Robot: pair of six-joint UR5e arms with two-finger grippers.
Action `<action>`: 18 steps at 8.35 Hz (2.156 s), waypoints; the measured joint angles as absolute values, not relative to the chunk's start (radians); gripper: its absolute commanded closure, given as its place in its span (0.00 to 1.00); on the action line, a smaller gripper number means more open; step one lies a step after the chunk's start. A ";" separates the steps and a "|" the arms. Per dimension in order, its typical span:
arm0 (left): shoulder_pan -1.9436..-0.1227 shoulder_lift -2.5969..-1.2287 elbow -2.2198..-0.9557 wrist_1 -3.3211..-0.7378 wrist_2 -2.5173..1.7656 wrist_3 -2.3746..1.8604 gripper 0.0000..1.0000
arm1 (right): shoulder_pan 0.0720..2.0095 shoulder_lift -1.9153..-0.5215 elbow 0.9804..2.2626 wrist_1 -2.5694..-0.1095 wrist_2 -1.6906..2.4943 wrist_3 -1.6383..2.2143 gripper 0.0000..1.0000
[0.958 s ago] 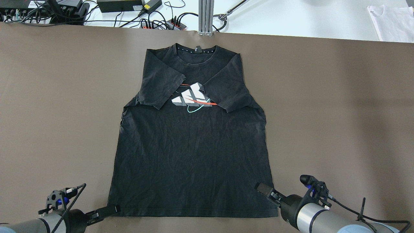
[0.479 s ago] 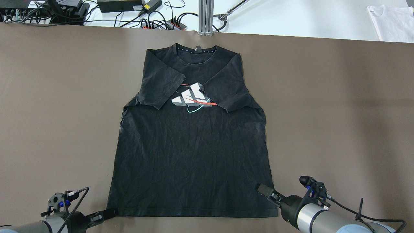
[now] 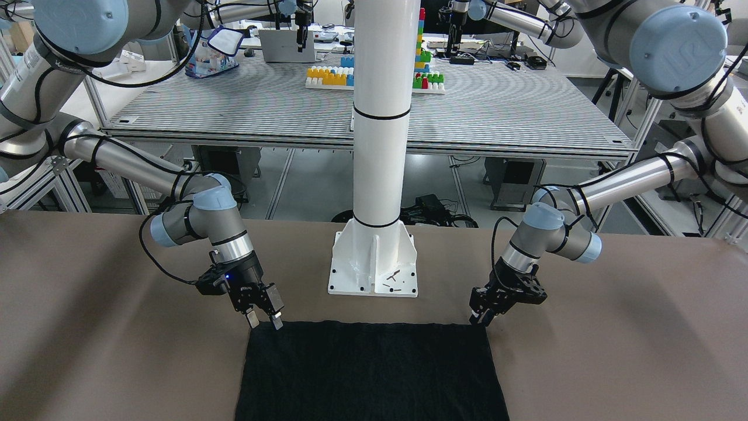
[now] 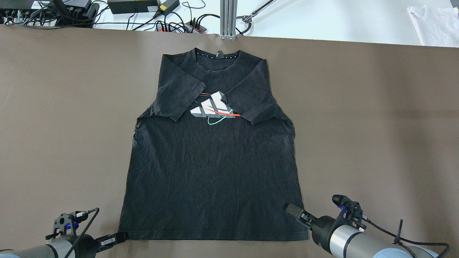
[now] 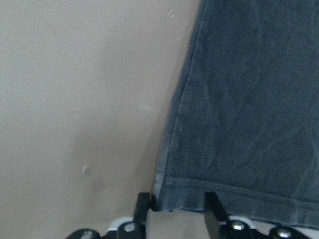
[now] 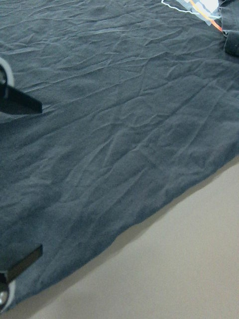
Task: Fold clothes
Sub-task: 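Move both grippers to the hem corners nearest the robot, then grasp the hem corners nearest the robot with both grippers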
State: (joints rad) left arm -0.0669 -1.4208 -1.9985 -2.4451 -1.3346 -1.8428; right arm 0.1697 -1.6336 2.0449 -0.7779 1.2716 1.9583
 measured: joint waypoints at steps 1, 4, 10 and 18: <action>-0.067 -1.419 -1.997 -2.445 -1.335 -1.842 0.52 | 0.170 -1.634 2.045 -0.778 1.271 1.958 0.08; -0.067 -1.417 -1.995 -2.444 -1.335 -1.841 1.00 | 0.170 -1.634 2.044 -0.778 1.270 1.958 0.08; -0.069 -1.421 -1.996 -2.444 -1.333 -1.832 1.00 | 0.156 -1.651 1.971 -0.778 1.261 1.927 0.10; -0.066 -1.430 -1.994 -2.444 -1.333 -1.832 1.00 | 0.054 -1.673 1.970 -0.778 1.189 1.921 0.50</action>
State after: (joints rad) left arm -0.0661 -1.4296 -1.9942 -2.4436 -1.3327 -1.8316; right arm 0.0540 -1.6730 1.9701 -0.7777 1.1886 1.9214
